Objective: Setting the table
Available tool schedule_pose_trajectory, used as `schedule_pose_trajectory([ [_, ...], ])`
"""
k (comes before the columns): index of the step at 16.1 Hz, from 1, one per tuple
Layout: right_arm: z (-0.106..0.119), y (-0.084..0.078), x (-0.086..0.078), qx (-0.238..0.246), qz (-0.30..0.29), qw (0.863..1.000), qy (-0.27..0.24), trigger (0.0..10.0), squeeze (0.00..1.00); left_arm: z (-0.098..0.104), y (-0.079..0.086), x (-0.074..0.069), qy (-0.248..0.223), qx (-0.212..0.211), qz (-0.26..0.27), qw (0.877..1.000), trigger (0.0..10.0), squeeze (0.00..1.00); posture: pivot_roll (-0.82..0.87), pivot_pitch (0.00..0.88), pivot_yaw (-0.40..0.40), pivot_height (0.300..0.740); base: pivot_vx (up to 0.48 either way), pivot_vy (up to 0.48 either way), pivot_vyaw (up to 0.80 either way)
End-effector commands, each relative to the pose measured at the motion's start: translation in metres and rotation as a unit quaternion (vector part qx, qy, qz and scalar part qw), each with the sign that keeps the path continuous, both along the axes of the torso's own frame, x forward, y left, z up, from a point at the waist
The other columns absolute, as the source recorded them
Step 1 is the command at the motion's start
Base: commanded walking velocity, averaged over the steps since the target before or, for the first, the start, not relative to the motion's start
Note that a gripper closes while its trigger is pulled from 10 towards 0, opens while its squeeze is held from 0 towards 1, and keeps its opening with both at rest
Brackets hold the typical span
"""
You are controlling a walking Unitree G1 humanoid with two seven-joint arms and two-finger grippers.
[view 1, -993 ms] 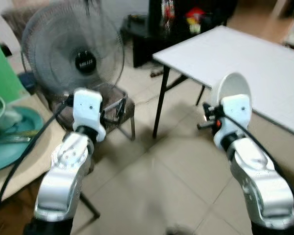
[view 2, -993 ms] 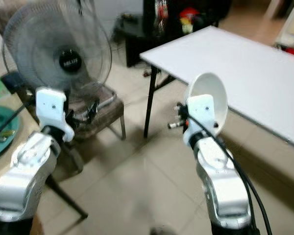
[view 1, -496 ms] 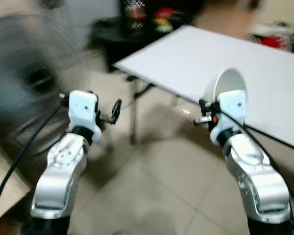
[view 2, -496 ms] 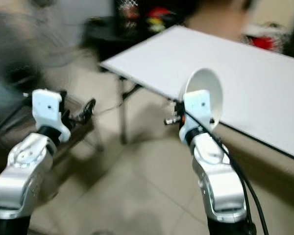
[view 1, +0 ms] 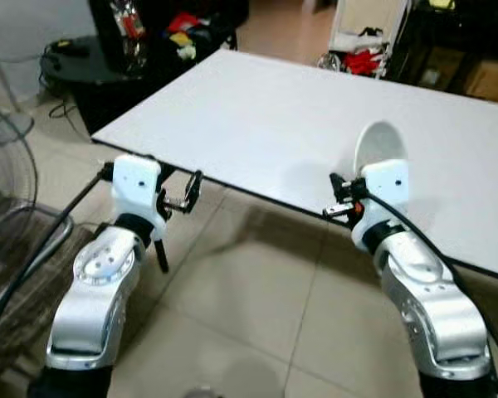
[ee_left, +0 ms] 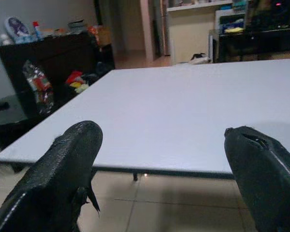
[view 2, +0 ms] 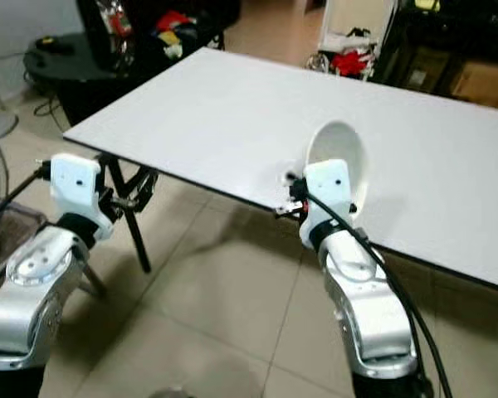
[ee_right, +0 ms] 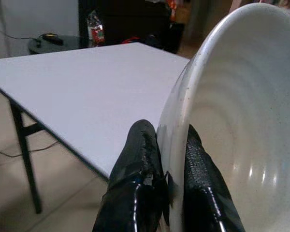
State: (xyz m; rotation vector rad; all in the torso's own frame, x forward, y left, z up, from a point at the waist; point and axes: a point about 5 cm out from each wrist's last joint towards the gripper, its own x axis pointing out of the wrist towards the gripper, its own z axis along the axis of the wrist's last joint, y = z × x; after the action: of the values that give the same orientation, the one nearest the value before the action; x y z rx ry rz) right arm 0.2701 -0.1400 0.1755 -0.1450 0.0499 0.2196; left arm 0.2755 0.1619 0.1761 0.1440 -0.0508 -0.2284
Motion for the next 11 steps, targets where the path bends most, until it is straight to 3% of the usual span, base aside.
schedule_pose_trajectory([
  [1, 0.008, -0.007, 0.002, -0.013, -0.007, 1.0, -0.026, 10.0, 0.0, 0.001, -0.006, -0.001, -0.003, -0.002, -0.011, 1.0, 10.0, 0.0, 0.08, 0.0, 0.016, 0.74, 0.345, 0.0, 0.0],
  [4, 0.009, 0.001, 0.002, -0.047, 0.038, 0.998, -0.032, 10.0, 0.0, 0.0, -0.004, 0.0, -0.001, -0.003, -0.01, 1.0, 10.0, 0.0, 0.08, 0.0, 0.021, 0.74, 0.342, 0.0, 0.0],
  [7, 0.007, 0.005, 0.002, -0.052, 0.045, 0.997, -0.031, 10.0, 0.0, 0.002, -0.002, 0.001, -0.003, -0.001, -0.01, 1.0, 10.0, 0.0, 0.08, 0.0, 0.018, 0.74, 0.356, 0.0, 0.8],
  [10, 0.007, 0.005, 0.004, -0.052, 0.048, 0.997, -0.035, 10.0, 0.0, 0.001, -0.006, 0.0, -0.002, 0.002, -0.021, 1.0, 10.0, 0.0, 0.08, 0.0, 0.022, 0.74, 0.363, 0.0, 0.0],
  [11, 0.007, 0.006, 0.006, -0.076, 0.065, 0.994, -0.038, 10.0, 0.0, 0.001, -0.009, 0.0, 0.0, 0.003, -0.036, 0.999, 10.0, 0.0, 0.08, 0.0, 0.026, 0.74, 0.375, 0.0, 0.0],
])
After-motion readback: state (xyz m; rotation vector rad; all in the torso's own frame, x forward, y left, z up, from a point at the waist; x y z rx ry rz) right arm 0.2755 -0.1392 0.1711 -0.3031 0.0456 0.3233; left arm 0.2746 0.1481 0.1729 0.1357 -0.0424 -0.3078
